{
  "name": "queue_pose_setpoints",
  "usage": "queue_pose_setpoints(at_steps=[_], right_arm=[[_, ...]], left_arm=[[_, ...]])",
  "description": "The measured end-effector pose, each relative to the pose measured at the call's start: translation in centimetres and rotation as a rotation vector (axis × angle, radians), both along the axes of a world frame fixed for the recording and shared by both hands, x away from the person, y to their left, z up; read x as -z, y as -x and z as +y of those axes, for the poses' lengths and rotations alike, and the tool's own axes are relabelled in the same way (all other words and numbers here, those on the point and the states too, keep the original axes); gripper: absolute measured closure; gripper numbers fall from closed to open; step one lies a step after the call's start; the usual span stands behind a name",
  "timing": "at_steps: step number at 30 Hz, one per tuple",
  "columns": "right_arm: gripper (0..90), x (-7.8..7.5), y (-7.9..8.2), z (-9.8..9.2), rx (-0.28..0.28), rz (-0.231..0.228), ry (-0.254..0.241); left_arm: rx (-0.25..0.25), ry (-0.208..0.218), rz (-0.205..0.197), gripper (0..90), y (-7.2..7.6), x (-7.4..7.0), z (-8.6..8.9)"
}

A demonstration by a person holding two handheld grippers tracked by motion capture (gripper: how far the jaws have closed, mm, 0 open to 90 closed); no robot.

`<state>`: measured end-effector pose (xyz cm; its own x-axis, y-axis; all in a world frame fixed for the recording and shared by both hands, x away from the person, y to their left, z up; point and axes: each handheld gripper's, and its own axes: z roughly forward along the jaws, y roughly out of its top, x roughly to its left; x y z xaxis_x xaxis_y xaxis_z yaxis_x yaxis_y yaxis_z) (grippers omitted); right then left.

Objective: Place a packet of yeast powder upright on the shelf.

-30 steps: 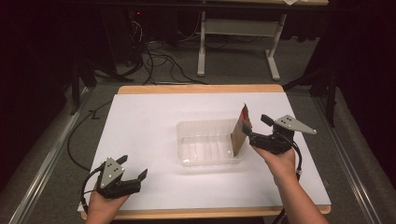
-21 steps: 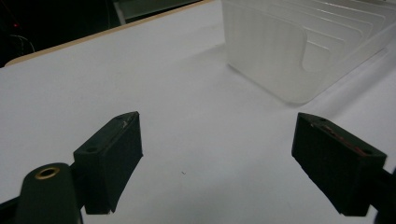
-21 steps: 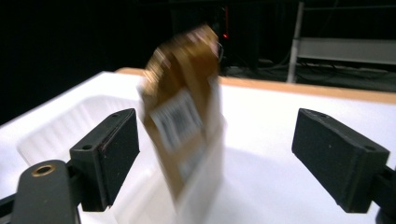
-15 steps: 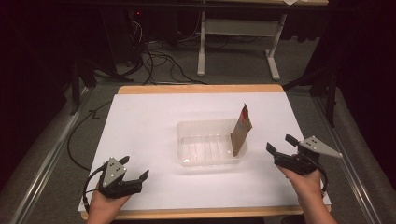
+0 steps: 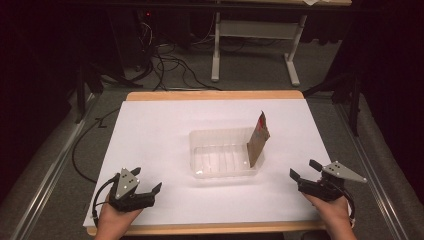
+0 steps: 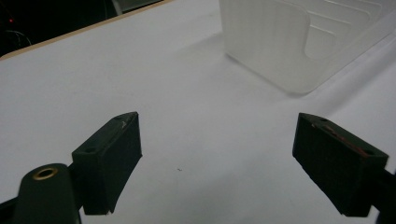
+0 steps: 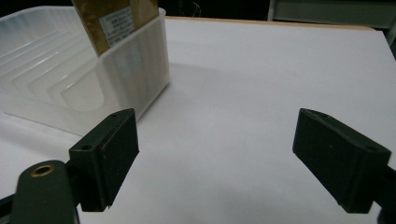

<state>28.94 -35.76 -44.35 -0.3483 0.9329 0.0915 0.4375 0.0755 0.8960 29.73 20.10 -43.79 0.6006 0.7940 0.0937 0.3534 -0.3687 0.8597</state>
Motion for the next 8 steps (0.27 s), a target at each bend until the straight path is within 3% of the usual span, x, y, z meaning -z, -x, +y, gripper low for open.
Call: queue_pose_setpoints(at_steps=[8], right_arm=[[14.9,0.3,-0.1,-1.2,0.052,0.015,-0.033]], left_arm=[[-0.008,0.017,-0.012,15.9,0.3,-0.3,0.6]])
